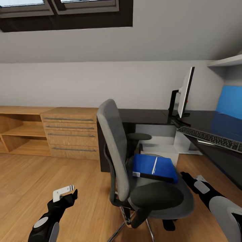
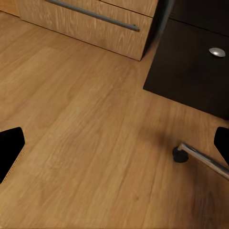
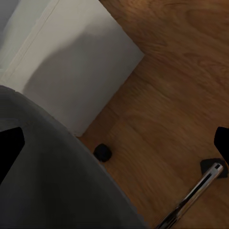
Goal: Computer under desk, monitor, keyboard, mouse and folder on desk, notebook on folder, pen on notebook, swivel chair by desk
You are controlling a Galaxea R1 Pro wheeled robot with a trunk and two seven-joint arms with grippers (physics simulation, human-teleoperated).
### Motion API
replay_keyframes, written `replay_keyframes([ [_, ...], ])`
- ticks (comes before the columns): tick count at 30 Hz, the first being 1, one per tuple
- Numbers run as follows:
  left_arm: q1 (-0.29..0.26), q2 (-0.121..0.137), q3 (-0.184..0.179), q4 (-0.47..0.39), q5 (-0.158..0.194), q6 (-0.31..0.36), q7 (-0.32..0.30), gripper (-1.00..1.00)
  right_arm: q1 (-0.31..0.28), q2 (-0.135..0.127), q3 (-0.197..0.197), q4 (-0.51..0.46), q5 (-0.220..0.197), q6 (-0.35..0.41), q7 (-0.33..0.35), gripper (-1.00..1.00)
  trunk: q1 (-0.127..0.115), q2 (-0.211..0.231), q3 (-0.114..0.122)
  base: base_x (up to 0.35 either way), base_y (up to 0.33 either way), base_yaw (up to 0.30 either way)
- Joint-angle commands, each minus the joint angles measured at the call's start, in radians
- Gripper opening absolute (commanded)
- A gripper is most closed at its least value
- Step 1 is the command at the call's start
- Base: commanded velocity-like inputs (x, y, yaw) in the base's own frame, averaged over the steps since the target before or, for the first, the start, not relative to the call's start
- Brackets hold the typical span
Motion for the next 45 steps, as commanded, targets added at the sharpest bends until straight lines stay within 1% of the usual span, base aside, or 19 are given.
replay_keyframes([
  [1,-0.001,-0.001,0.000,-0.001,0.007,0.005,0.005,1.00,0.001,0.002,0.015,0.000,-0.021,0.006,-0.002,1.00,0.000,0.000,-0.001,0.000,0.000,0.228],
  [15,-0.001,-0.001,0.000,-0.001,0.007,0.004,0.005,1.00,0.001,0.002,0.015,0.001,-0.021,0.006,-0.002,1.00,0.000,0.000,-0.001,-0.001,0.000,0.226],
  [26,-0.001,-0.001,0.000,-0.001,0.006,0.005,0.005,1.00,0.001,0.002,0.015,0.001,-0.022,0.006,-0.002,1.00,0.000,0.000,-0.001,-0.195,0.000,0.215],
  [45,-0.001,-0.001,0.000,-0.001,0.005,0.005,0.005,1.00,0.001,0.003,0.015,0.001,-0.022,0.006,-0.002,1.00,0.000,0.000,-0.001,-0.006,0.000,0.233],
])
